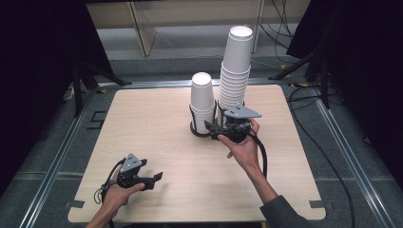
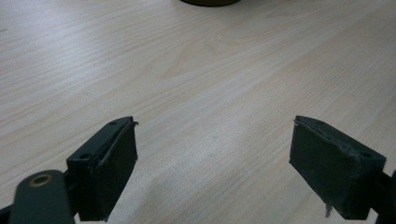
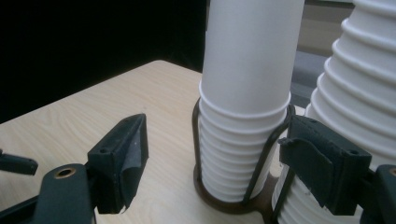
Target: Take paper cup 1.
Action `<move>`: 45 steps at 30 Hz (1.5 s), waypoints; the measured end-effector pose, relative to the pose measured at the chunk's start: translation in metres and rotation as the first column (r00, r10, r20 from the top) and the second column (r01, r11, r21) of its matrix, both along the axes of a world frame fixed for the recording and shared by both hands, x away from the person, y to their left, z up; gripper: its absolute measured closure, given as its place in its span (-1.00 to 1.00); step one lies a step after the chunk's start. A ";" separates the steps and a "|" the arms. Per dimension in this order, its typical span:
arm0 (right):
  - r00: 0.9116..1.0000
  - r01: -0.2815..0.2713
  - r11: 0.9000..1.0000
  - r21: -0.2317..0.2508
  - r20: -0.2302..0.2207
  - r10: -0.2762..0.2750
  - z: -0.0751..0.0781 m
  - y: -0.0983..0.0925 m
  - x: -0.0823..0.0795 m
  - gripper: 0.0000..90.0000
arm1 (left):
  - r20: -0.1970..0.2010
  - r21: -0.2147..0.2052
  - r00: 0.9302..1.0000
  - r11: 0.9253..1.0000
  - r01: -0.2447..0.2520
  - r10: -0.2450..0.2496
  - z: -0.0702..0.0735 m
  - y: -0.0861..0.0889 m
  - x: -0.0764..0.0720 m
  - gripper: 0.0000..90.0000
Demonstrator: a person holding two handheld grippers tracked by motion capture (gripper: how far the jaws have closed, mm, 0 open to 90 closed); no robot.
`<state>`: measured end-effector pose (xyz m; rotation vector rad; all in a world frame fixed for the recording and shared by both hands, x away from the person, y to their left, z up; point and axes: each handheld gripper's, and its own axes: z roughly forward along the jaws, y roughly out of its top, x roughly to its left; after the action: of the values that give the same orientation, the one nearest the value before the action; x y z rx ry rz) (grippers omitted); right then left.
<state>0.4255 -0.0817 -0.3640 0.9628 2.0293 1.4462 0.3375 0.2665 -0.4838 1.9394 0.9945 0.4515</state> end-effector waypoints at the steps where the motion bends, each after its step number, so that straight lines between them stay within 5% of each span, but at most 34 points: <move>1: 1.000 0.004 1.000 0.006 -0.001 -0.004 0.001 0.001 0.001 -0.49 | -0.001 0.003 1.000 1.000 0.001 -0.001 0.000 0.000 0.000 -0.67; 9: 0.999 0.041 0.999 0.011 0.016 -0.041 0.010 0.011 0.014 -0.49 | 0.002 0.009 1.000 1.000 0.010 -0.010 0.000 0.001 0.001 -0.67; 12: 0.998 0.063 0.997 0.047 0.007 -0.063 0.014 0.017 0.022 -0.49 | -0.002 0.010 1.000 1.000 0.007 -0.007 0.000 0.000 0.000 -0.67; 20: 0.995 0.099 0.995 0.025 0.019 -0.100 0.019 0.030 0.031 -0.52 | -0.003 0.008 1.000 1.000 0.008 -0.008 0.000 0.000 0.000 -0.67; 24: 0.987 0.153 0.988 0.018 0.043 -0.154 0.021 0.038 0.040 -0.55 | -0.004 0.007 1.000 1.000 0.007 -0.007 0.000 0.000 -0.001 -0.67; 27: 0.984 0.178 0.983 0.042 0.011 -0.178 0.021 0.046 0.044 -0.56 | -0.004 0.004 1.000 1.000 0.009 -0.009 0.000 0.000 -0.001 -0.67; 29: 0.982 0.187 0.982 0.013 0.019 -0.187 0.022 0.050 0.046 -0.60 | -0.001 0.006 1.000 1.000 0.014 -0.014 0.000 0.000 -0.001 -0.67; 37: 0.975 0.221 0.975 0.031 0.008 -0.221 0.018 0.059 0.057 -0.62 | -0.002 -0.003 1.000 1.000 0.012 -0.012 -0.001 -0.001 -0.002 -0.67; 40: 0.974 0.224 0.974 0.033 0.016 -0.225 0.017 0.061 0.060 -0.63 | -0.006 0.005 1.000 1.000 0.017 -0.017 0.000 -0.001 -0.002 -0.67; 41: 0.971 0.240 0.970 0.031 0.004 -0.240 0.017 0.062 0.061 -0.63 | 0.009 0.042 0.999 0.998 0.036 -0.037 0.001 0.002 0.000 -0.67; 45: 0.966 0.257 0.966 0.034 0.010 -0.258 0.015 0.066 0.066 -0.64 | 0.006 0.040 0.999 0.999 0.032 -0.032 0.000 0.001 0.000 -0.67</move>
<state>0.4910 -0.0160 -0.3495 1.1775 1.7966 1.3447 0.3372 0.2678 -0.4835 1.9854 0.9555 0.4633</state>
